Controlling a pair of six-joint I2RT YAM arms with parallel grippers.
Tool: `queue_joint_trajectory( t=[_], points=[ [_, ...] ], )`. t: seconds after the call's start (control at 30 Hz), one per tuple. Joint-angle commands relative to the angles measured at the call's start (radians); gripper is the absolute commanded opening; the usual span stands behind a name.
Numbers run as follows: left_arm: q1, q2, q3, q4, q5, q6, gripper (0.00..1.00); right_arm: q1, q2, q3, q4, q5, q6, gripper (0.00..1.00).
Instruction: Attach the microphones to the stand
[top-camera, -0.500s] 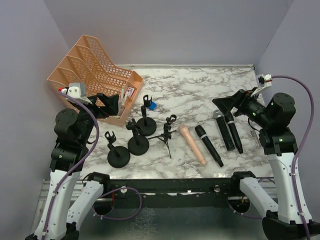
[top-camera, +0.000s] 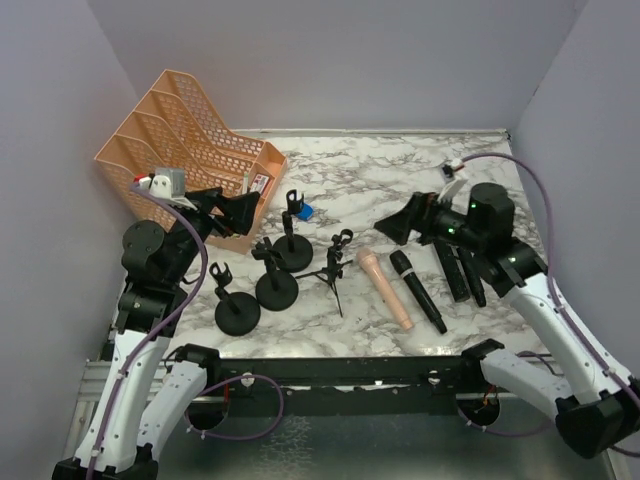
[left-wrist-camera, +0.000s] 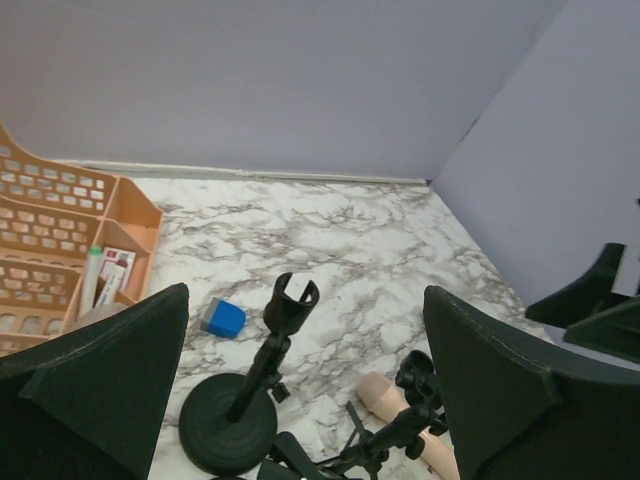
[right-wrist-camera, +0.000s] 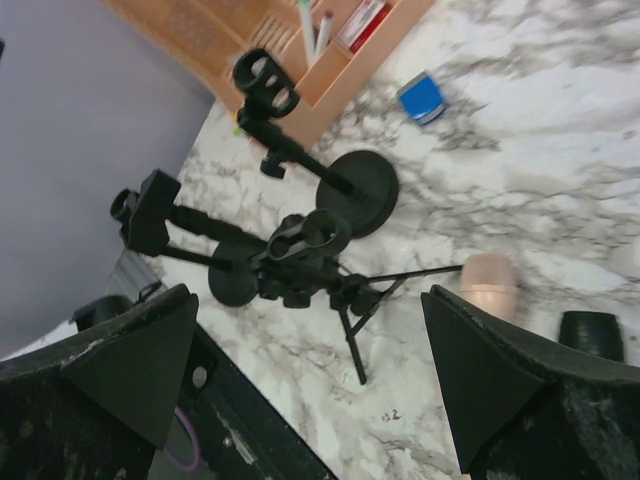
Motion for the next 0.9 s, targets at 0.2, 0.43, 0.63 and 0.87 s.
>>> queue_joint_trajectory(
  t=[0.2, 0.43, 0.63, 0.87],
  points=[
    [0.006, -0.010, -0.101, 0.230, 0.160, -0.109, 0.99, 0.312, 0.320, 0.053, 0.137, 0.265, 0.009, 1.00],
    [0.006, -0.009, -0.156, 0.313, 0.198, -0.113, 0.99, 0.312, 0.391, 0.046, 0.184, 0.162, 0.114, 0.96],
    [0.006, 0.002, -0.199, 0.371, 0.223, -0.165, 0.99, 0.316, 0.308, -0.144, 0.496, 0.067, 0.335, 0.91],
    [0.005, 0.027, -0.214, 0.401, 0.258, -0.200, 0.99, 0.352, 0.232, -0.247, 0.589, 0.053, 0.165, 0.93]
  ],
)
